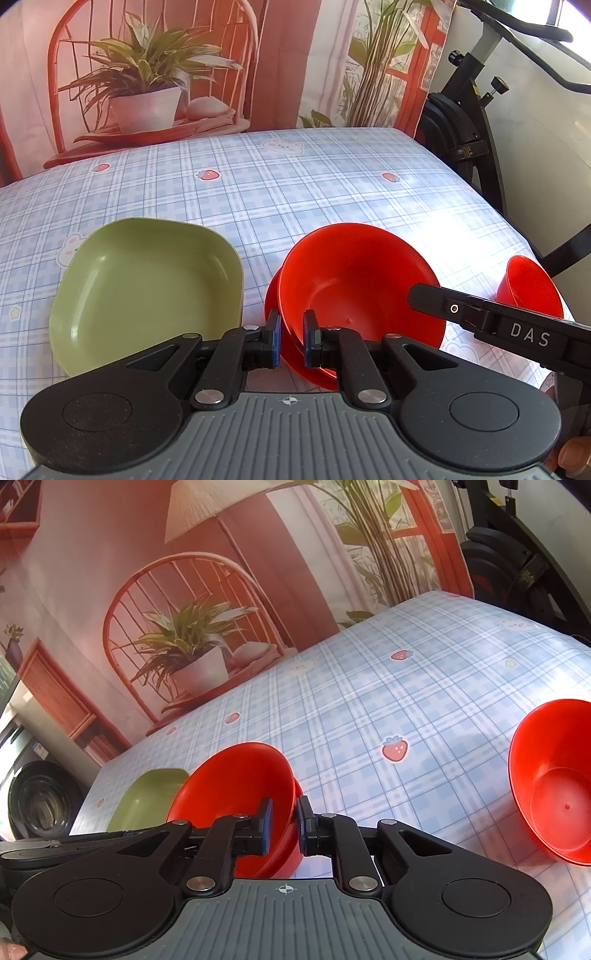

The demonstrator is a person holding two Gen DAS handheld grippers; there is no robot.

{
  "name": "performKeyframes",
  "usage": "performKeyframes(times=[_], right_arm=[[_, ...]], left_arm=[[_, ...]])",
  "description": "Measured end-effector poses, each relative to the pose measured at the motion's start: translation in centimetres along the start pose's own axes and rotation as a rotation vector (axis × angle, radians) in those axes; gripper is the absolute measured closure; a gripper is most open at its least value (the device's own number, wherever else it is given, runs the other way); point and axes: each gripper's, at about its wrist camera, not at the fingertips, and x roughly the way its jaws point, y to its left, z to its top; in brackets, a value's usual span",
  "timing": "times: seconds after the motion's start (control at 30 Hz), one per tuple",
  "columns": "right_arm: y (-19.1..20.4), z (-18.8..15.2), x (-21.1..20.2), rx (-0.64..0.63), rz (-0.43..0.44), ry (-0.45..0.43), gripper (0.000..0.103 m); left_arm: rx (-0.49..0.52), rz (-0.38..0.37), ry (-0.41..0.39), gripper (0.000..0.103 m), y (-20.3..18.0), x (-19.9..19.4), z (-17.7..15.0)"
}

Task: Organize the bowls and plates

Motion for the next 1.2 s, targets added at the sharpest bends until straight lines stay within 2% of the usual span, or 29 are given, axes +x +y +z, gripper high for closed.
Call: performKeyframes(times=[0.03, 0.07, 0.1, 0.17, 0.3, 0.47, 0.6, 0.7, 0.9, 1.1, 1.2], right_arm=[[0.0, 0.0, -0.1, -0.003, -0.001, -0.002, 0.088], [0.1, 0.1, -0.1, -0.007, -0.007, -0.003, 0.085], [0.2, 0.1, -0.2, -0.012, -0.016, -0.006, 0.084], [0.3, 0.1, -0.3, -0.018, -0.027, -0.012, 0.084], [0.2, 0.3, -0.8, -0.022, -0.037, -0.029, 0.083], [-0.5, 0.4, -2.6, -0.046, -0.067, -0.101, 0.083], [-2.1, 1.5, -4.5, -0.123, -0.152, -0.156, 0.083], [-4.1, 2.6, -5.8, -0.13, -0.217, -0.201, 0.083], [-7.6, 3.0, -8.0, -0.102, -0.27, -0.246, 0.082], [-10.2, 2.8, -9.7, -0.099, -0.356, -0.332, 0.082], [-12.0, 2.6, -10.0, -0.073, -0.395, -0.326, 0.082]], left_arm=[[-0.001, -0.001, -0.001, 0.089, 0.0, 0.0, 0.0], [0.001, -0.002, -0.005, 0.081, 0.0, -0.1, 0.0], [0.006, 0.003, -0.014, 0.065, -0.1, -0.2, 0.0], [0.018, 0.028, -0.036, 0.053, -0.3, -0.4, -0.1], [0.017, 0.033, -0.054, 0.053, -0.6, -0.8, -0.2], [0.019, -0.002, -0.132, 0.053, -1.8, -2.3, 0.0], [0.041, -0.047, -0.167, 0.053, -3.8, -2.6, 1.1], [0.05, -0.076, -0.182, 0.053, -5.3, -2.1, 1.5], [0.114, -0.156, -0.143, 0.053, -9.5, 0.4, 2.3], [0.157, -0.244, -0.093, 0.053, -13.1, 3.2, 2.6], [0.193, -0.266, -0.061, 0.053, -14.9, 4.8, 2.2]])
